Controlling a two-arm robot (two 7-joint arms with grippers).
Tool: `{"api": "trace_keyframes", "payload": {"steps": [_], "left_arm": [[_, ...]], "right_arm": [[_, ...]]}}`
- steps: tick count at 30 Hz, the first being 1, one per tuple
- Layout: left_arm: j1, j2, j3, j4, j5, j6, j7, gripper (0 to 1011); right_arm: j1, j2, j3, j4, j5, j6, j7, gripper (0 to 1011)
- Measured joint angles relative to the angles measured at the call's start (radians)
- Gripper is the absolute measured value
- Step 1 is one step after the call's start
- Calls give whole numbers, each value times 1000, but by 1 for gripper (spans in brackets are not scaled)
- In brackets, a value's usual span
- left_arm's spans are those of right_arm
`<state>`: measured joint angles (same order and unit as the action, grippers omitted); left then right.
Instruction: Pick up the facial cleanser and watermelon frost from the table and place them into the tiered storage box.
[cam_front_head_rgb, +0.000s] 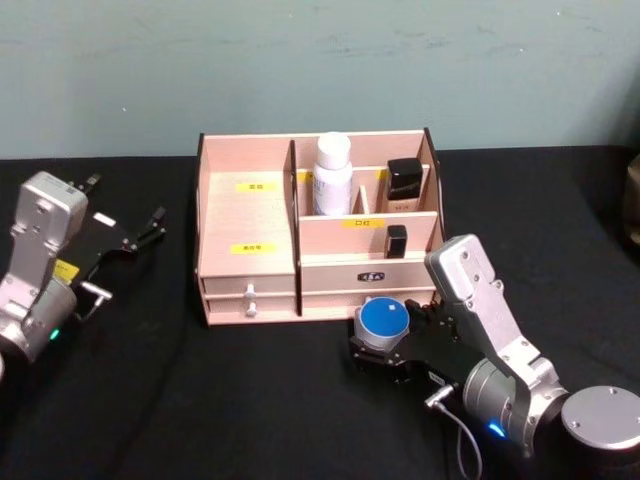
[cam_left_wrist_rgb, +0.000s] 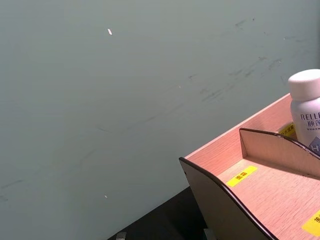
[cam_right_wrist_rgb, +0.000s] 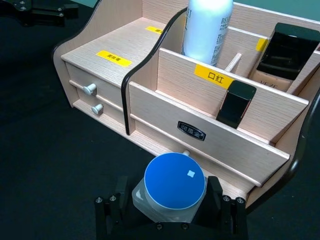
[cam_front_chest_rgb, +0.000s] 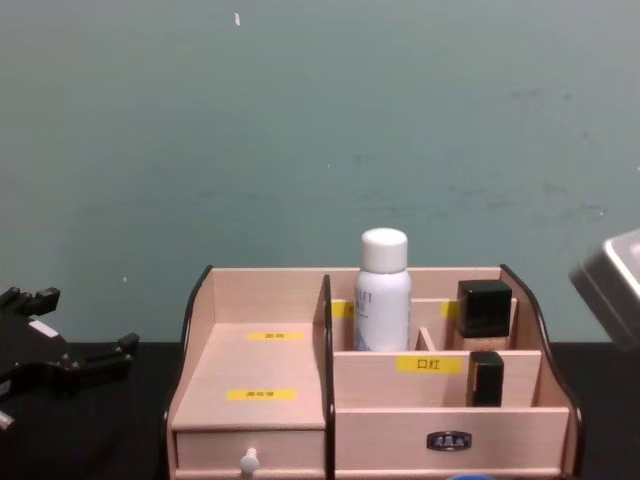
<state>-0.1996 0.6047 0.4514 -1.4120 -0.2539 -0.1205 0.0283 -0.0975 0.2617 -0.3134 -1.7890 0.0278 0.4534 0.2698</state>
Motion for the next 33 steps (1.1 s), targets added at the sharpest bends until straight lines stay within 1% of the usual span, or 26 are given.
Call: {"api": "trace_keyframes", "payload": {"steps": [16,19,20,21,22,23,26,28,33], "left_arm": [[0,0,0,0,0,0,0,1001],[0,0,0,0,0,0,0,1001],[0,0,0,0,0,0,0,1001],[0,0,0,0,0,0,0,1001],[0,0,0,0,0,0,0,1001],[0,0,0,0,0,0,0,1001],[0,0,0,0,0,0,0,1001],[0,0,0,0,0,0,0,1001],[0,0,0,0,0,0,0,1001]], "right_arm": [[0,0,1,0,-1,1,-1,994],[0,0,1,-1,-1,2,-1,935],[0,0,1,-1,-1,2,-1,935],[0,0,1,-1,0,2,-2,894],[0,0,1,-1,0,2,-2,883],[0,0,1,-1,0,2,-2,836],[-1,1,1,-1,0,2,-2,776],[-1,1,1,-2,0,2,-2,717],[-1,1,1,-2,1,2,-1,705]]}}
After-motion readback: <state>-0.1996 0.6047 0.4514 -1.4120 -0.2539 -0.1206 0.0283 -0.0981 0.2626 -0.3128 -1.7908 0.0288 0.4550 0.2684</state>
